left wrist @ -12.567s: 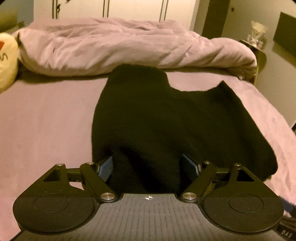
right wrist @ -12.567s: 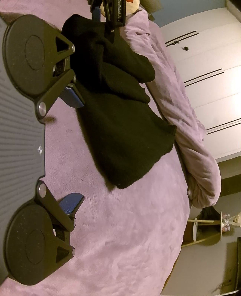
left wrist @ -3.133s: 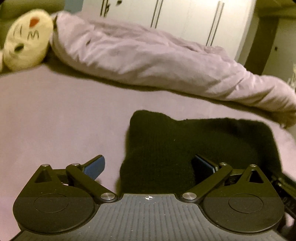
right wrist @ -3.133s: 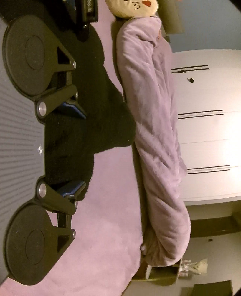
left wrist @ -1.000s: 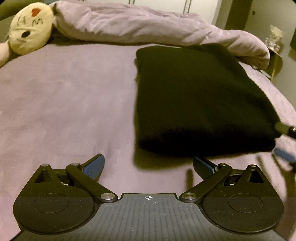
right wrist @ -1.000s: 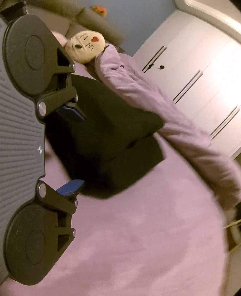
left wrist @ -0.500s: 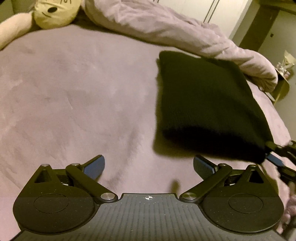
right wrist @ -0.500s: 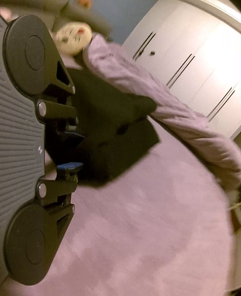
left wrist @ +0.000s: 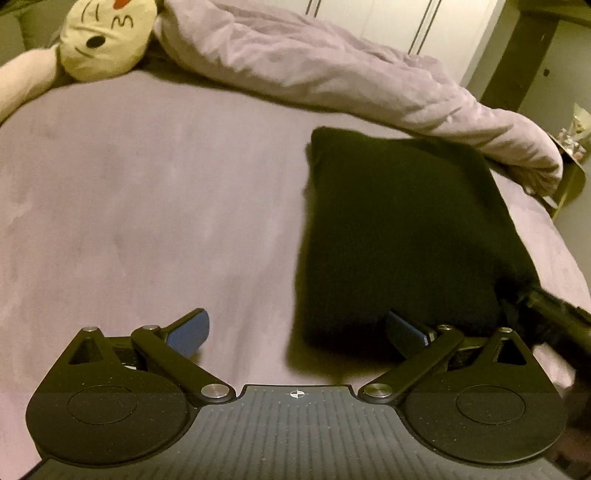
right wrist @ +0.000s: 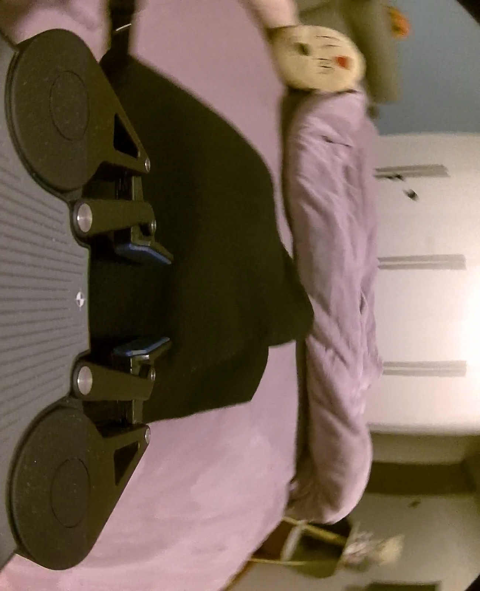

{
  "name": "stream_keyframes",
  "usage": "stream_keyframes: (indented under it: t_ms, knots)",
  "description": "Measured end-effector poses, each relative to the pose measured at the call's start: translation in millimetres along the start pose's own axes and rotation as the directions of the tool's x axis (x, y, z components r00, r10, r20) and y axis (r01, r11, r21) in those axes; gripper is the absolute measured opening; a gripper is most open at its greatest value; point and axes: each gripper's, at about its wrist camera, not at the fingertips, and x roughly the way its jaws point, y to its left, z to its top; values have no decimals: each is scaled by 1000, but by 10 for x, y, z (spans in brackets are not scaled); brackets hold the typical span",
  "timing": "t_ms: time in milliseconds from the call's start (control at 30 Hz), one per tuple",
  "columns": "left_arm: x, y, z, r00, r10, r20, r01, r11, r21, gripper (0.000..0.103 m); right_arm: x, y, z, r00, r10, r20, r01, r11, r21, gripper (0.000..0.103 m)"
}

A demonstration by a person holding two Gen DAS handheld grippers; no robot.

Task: Fold small clothes

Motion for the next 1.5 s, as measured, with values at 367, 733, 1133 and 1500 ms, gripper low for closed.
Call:
stream_keyframes:
  t_ms: [367, 733, 1133, 1500]
  knots:
    - [345, -139, 57, 994, 83, -69, -76, 992, 100, 103, 142, 221, -110, 996, -72, -55, 60, 977, -204, 56]
    - [-173, -150, -332, 993, 65, -97, -47, 983, 180, 103, -446, 145, -462, 972, -39, -234, 46, 999, 25, 78]
    - [-736, -218, -614, 996, 71, -55, -51, 950, 308, 103, -1197, 238, -625, 955, 20, -295, 19, 991, 129, 99]
    - [-814, -255, -545, 993, 93, -76, -65, 948, 312, 103, -1227, 373, -356, 955, -90, -282, 105, 994, 38, 99]
